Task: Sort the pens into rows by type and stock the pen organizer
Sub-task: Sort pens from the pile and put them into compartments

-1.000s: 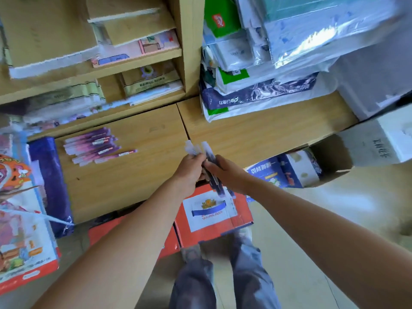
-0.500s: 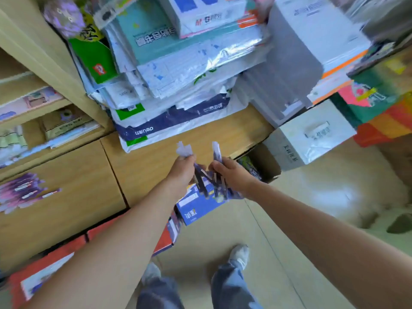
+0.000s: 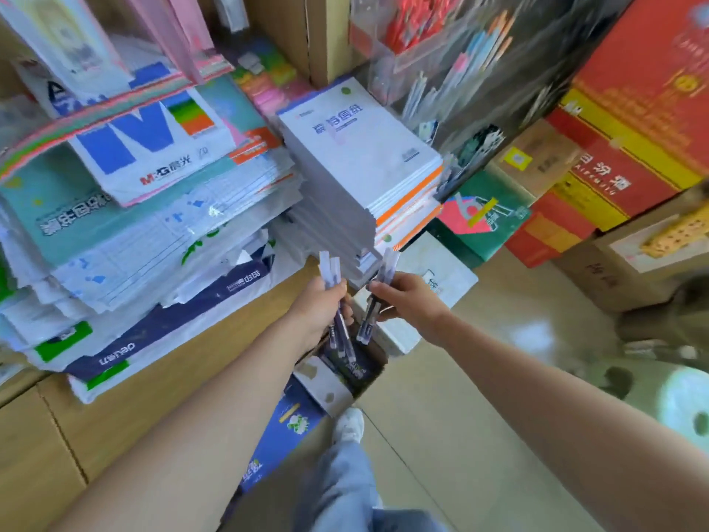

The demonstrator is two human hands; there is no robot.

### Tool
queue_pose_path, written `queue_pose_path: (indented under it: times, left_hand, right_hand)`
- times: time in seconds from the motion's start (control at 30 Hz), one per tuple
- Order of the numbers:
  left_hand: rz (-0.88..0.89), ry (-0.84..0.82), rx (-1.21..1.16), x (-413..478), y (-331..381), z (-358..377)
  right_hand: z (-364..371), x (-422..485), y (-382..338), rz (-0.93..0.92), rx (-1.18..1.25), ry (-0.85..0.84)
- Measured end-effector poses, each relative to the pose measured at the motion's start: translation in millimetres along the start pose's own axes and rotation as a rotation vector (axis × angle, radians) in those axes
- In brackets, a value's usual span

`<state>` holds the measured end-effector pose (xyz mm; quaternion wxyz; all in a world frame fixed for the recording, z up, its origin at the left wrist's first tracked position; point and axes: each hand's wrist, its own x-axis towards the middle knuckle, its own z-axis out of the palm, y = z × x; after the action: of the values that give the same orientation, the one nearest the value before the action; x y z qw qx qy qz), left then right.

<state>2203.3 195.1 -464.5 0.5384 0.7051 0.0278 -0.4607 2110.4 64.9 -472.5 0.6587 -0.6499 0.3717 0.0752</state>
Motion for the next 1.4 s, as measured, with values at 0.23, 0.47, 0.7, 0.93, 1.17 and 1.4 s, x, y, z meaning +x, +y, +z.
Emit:
queue_pose_path:
  times: [0.23, 0.47, 0.7, 0.93, 1.17, 1.4]
  left_hand:
    - [0.051, -0.112, 0.124, 37.5, 67.7, 81.9]
    - [0.059, -0.124, 0.181, 88.5, 126.7, 177.7]
    - [0.076, 0.055, 0.071, 133.6, 182.6, 267.4]
    - [0.112, 0.101, 0.111, 173.0, 238.2, 310.8]
    - [0.160, 0.126, 0.183, 235.9, 287.4, 333.6]
    - [0.149, 0.093, 0.203, 285.9, 328.2, 352.1]
  right_hand:
    - [-100.4, 27.7, -29.1, -0.001, -0.006, 0.089]
    - [-224.0, 67.6, -61.4, -0.008, -0.095, 0.089]
    - [-341.1, 112.9, -100.2, -0.115, -0.271, 0.022]
    - [-400.9, 174.5, -142.1, -0.129, -0.126, 0.005]
    - [-438.2, 244.8, -182.5, -0.139, -0.040, 0.086]
    - [-479.7, 313.3, -226.2, -0.202, -0.074, 0.167]
